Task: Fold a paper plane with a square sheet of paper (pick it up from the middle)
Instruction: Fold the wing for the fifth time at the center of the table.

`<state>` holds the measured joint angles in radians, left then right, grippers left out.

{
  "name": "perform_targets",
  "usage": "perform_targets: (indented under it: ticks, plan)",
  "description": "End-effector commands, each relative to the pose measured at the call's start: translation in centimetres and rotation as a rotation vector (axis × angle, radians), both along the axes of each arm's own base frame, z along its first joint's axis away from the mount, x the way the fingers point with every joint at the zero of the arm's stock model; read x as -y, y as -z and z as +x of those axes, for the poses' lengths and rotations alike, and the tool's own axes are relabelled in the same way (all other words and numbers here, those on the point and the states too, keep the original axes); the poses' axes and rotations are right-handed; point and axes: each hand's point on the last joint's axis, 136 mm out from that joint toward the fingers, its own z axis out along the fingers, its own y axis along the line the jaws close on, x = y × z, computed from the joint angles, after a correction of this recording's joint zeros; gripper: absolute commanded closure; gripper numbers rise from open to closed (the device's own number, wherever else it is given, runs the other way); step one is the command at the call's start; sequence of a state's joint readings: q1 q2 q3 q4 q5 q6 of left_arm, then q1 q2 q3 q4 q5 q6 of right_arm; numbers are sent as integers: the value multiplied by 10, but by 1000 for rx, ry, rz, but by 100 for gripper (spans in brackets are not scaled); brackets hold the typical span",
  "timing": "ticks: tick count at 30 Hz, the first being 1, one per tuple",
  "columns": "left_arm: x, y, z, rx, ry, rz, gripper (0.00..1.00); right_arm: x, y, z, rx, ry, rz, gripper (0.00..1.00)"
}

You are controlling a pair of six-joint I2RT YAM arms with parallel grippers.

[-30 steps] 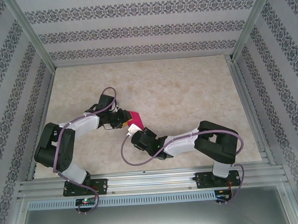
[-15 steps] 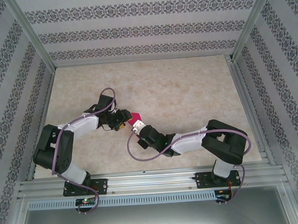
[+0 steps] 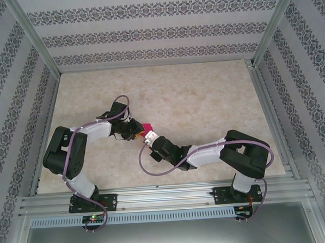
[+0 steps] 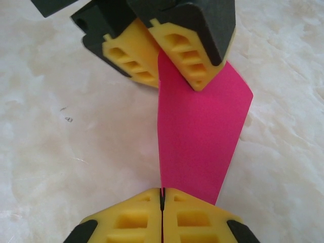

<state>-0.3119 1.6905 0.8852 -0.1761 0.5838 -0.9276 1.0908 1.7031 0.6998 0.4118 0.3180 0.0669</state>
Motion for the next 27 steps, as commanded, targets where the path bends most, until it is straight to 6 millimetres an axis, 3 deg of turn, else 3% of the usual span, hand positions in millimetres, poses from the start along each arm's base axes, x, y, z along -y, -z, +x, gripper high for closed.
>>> perform_targets:
  ticks: [1,6,21,27]
  plan:
    - [0,-4,5,1,2,-9,86,6,2,0,29,7,-45,91]
    - [1,-6,5,3,7,-19,96,6,6,0,43,1,-97,84]
    - [1,-8,4,5,12,-20,97,4,2,9,110,40,-157,79]
    - [2,-8,4,4,15,-20,97,3,5,10,102,44,-163,81]
